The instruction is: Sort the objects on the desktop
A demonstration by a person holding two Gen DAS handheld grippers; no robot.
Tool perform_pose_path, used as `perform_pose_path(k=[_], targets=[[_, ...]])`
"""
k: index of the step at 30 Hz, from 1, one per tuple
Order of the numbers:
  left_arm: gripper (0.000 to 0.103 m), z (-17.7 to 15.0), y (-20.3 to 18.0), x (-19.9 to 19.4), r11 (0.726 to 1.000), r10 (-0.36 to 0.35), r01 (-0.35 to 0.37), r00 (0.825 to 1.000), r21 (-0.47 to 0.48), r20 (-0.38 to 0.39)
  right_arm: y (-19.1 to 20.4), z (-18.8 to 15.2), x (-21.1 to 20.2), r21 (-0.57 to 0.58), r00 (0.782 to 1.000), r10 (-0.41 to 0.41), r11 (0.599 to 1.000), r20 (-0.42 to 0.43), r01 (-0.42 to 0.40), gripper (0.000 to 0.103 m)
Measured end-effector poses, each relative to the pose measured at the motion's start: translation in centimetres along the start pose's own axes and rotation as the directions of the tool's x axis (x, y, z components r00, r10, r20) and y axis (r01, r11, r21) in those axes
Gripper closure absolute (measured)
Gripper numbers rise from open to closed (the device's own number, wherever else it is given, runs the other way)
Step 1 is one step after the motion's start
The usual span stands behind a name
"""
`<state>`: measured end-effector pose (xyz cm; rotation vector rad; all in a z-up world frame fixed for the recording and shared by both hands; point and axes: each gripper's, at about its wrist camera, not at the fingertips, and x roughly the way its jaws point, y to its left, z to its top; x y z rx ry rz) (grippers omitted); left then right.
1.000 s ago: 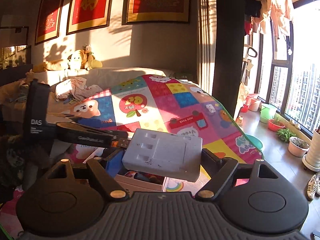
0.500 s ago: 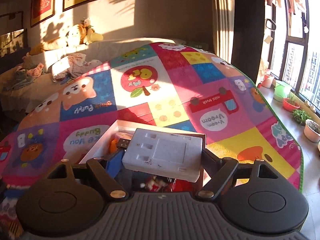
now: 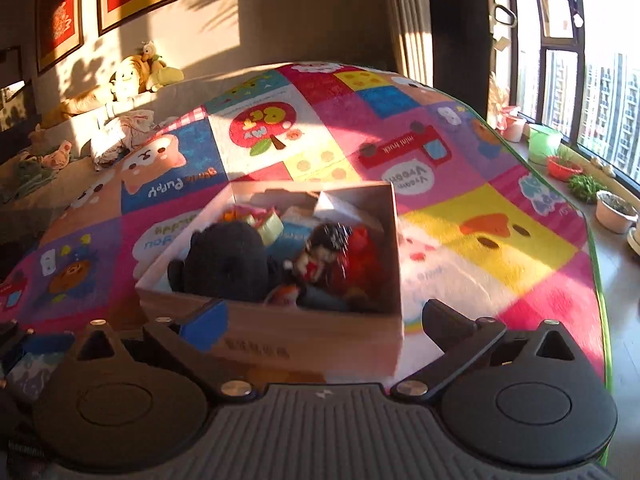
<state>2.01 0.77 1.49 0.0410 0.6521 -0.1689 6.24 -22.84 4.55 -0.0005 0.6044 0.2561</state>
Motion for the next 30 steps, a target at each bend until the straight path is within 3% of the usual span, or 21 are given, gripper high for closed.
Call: perform_pose_path(k=[3,9,14,20,24,30], targets=[[0.000,-0.3,-0.1,0.5,0.999,0.051,-0.051,0.999,0.002,0.005,0.5,-3.0,-0.7,-0.011,0.997,-0.034,0.999,-0.067,0.033,0.000],[0.000,-0.6,-0.1,1.6,0.998,0.057,-0.057,0.997,-0.002,-0.044,1.9,-5.9,1.4,-0.058,0.981,-0.085,0.995,-0.177,0.076,0.000],[0.000,-0.5,0.0,2.1,0.999,0.053,-0.054,0.998,-0.010,-0.045,2.9,-5.4,2.8,-0.106,0.976,-0.165,0.983,-0.142,0.150,0.000],[0.000,-0.5,0.0,2.0,0.998,0.056,-0.056,0.997,-0.006,-0.045,1.1,-5.7,2.7,0.000,0.984,-0.094,0.995,-0.152,0.095,0.000],[0.000,-0.5,0.0,2.1,0.998,0.055,-0.056,0.997,-0.007,-0.045,0.9,-6.9,1.8,-0.034,0.994,-0.061,0.998,-0.091,0.058,0.000],[0.000,-0.5,0.1,2.1,0.998,0.054,-0.054,0.997,-0.009,-0.046,0.9,-6.9,1.8,-0.035,0.994,-0.063,0.998,-0.092,0.060,0.000]])
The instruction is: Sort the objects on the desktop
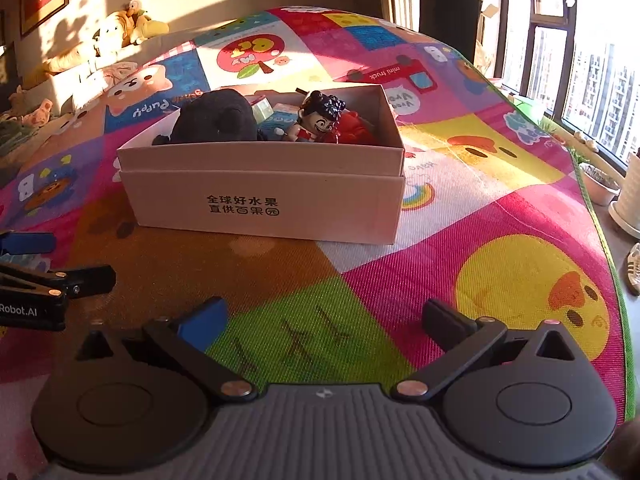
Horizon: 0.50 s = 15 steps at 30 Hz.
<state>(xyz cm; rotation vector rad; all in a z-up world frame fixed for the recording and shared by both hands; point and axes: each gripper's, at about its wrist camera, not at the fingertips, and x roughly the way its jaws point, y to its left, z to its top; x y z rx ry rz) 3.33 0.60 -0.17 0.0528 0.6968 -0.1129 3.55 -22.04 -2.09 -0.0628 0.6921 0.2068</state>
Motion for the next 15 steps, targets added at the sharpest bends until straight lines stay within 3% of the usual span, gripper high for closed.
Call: perform_pose_path(k=[15], targets=[[0.000,0.03,-0.01,-0.04,1.000,-0.001,0.001,1.000,-0.001,0.000,-0.09,0.00,0.09,0.002,1.000,0.001,1.000,-0.001,-0.001,0.000]])
